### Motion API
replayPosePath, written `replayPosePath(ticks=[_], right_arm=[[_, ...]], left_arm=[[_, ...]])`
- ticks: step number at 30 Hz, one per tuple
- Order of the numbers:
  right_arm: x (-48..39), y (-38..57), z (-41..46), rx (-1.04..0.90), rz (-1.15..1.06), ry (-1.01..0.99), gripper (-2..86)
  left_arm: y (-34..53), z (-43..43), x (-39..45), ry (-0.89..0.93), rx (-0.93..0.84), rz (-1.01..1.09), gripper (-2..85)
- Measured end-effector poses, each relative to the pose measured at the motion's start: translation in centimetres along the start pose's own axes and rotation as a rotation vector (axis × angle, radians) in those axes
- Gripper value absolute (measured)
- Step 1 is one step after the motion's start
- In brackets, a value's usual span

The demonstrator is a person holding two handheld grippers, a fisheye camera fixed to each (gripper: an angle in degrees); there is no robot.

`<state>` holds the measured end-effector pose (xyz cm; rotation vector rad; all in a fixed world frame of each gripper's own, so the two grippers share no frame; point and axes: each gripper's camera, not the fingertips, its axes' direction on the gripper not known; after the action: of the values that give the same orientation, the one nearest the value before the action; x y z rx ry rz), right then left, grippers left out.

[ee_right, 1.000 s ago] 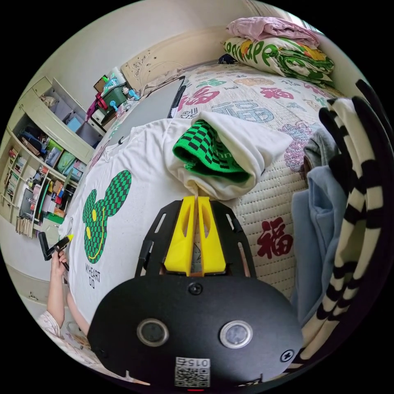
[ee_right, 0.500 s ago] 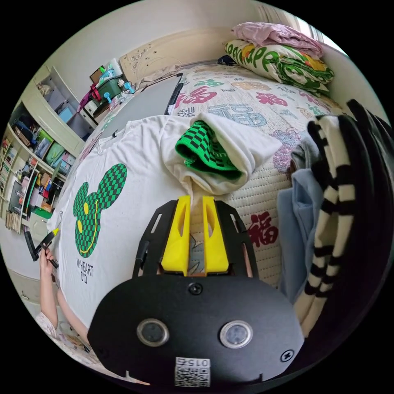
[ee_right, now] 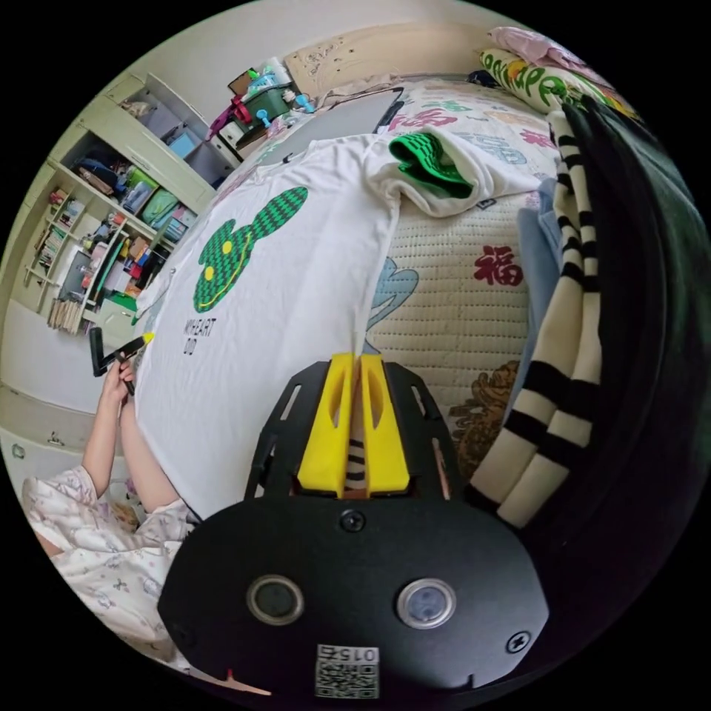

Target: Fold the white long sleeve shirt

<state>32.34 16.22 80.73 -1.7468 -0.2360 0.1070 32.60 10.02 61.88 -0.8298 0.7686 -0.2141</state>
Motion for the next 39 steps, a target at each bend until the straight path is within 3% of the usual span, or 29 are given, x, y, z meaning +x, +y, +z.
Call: replayPosePath(ticks=[7, 13, 18, 27, 30, 32, 39], right_arm=[[-4.4, 4.3, 0.3, 0.039, 0.037, 0.104, 3.0], [-8.9, 14.2, -3.6, 0.087, 0.01, -0.012, 9.3], [-10.9, 22.0, -3.4, 0.075, 0.048, -0.158, 9.7], [-17.5, 24.9, 1.5, -0.03, 0.05, -0.089, 6.3], [-18.9, 24.9, 2.8, -0.04, 0.083, -0.08, 2.2], [-19.6, 25.0, 3.2, -0.043, 0.107, -0.096, 0.8], [-23.4, 25.6, 4.4, -0.054, 0.148, -0.109, -0.1]], left_arm=[[1.5, -3.4, -0.8, -0.22, 0.001, -0.068, 0.1], [7.8, -12.9, -0.2, -0.077, 0.135, -0.075, 7.1], [13.8, -17.9, 0.8, -0.002, 0.192, -0.073, 11.5], [13.4, -17.3, 1.9, -0.026, -0.074, -0.065, 10.5], [12.5, -16.8, 2.5, 0.002, -0.169, -0.06, 6.4], [12.5, -17.5, 3.4, -0.021, -0.187, -0.057, 1.3], [14.5, -21.6, 6.5, -0.097, -0.194, -0.049, -0.5]])
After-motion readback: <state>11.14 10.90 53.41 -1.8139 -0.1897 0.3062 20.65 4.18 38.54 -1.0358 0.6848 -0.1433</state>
